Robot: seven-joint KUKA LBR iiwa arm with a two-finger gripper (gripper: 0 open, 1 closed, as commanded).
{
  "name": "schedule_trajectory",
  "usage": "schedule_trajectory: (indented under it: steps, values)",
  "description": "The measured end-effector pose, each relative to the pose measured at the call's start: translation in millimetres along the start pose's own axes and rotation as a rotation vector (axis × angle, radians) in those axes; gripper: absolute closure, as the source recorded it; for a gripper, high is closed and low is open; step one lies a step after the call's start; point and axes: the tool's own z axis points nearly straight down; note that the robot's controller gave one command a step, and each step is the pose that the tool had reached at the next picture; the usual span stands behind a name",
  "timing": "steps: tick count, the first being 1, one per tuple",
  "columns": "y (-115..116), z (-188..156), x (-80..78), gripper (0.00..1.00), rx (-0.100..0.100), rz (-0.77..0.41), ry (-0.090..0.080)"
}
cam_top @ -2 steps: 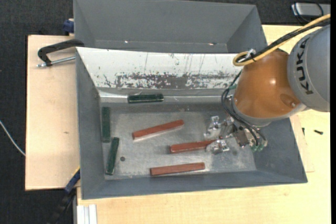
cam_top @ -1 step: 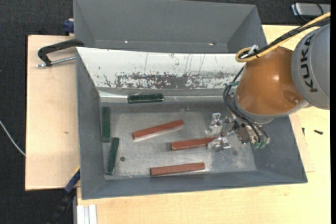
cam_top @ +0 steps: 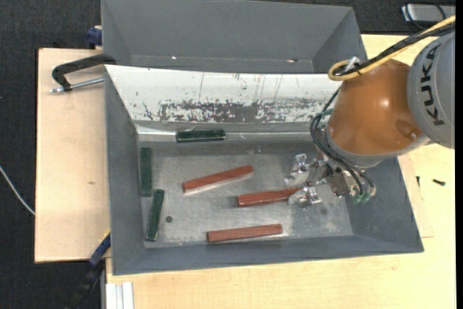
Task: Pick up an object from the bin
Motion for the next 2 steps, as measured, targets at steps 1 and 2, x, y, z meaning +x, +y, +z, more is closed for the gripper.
schedule_trajectory:
  steps: [1,2]
  values:
    - [0.1,-20.1,0.2,1.00,0.000,0.000,0.000]
    - [-0.2,-38.5,-1.1,1.00,0.002,0.000,-0.006]
